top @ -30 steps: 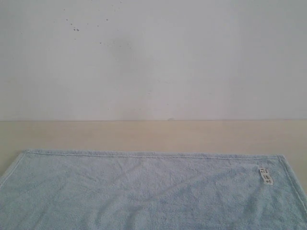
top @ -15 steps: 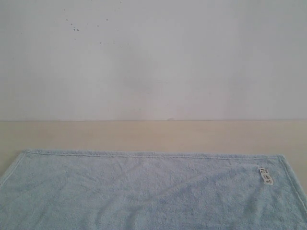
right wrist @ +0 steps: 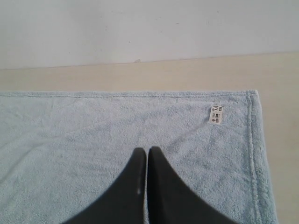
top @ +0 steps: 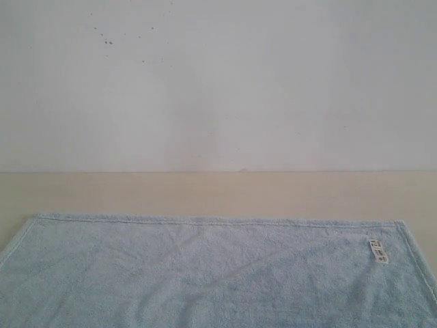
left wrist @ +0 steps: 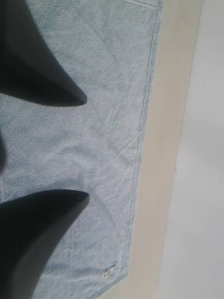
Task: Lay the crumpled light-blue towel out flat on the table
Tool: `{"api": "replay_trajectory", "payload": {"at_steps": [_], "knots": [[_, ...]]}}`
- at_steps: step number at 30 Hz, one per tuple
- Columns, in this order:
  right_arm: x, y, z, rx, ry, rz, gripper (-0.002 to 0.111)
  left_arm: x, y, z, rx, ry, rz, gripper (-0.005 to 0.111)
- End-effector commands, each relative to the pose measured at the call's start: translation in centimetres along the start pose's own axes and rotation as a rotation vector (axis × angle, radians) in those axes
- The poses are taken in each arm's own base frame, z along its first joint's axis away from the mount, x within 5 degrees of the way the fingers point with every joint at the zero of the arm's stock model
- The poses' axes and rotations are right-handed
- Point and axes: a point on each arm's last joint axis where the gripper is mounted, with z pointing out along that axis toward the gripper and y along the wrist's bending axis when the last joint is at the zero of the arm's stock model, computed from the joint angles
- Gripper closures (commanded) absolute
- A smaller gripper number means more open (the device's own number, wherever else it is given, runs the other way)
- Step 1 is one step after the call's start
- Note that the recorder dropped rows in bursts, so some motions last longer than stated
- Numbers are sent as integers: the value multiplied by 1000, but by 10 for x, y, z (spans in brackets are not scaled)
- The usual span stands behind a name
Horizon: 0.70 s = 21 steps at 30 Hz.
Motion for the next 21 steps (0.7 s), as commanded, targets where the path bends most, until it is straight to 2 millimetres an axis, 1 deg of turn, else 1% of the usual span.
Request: {"api": "replay_trajectory", "payload": {"at_steps": [1, 10, 11, 13, 15, 16, 17, 18, 19, 20, 21], "knots": [[2, 0, 0, 1, 8, -6, 107, 1, -1, -1, 9, 1, 6, 56], [2, 0, 0, 1, 8, -6, 107, 2, 0, 0, 8, 4, 5, 56], [2, 0, 0, 1, 8, -6, 107, 5, 1, 1, 6, 12, 4, 56], [2, 0, 0, 1, 8, -6, 107, 17, 6, 4, -5, 3, 11, 56], [2, 0, 0, 1, 8, -6, 107, 36, 18, 7, -42, -64, 81, 56], [2, 0, 0, 1, 8, -6, 107, 41, 20, 8, -43, -92, 89, 56], [2, 0, 0, 1, 8, -6, 107, 51, 24, 9, -37, -162, 90, 56], [2, 0, 0, 1, 8, -6, 107, 54, 26, 9, -32, -216, 92, 56], [2, 0, 0, 1, 8, -6, 107, 59, 30, 10, -22, -322, 94, 56], [2, 0, 0, 1, 8, -6, 107, 62, 32, 10, -18, -377, 97, 56], [2, 0, 0, 1, 8, -6, 107, 56, 30, 3, -3, -474, 114, 56]]}}
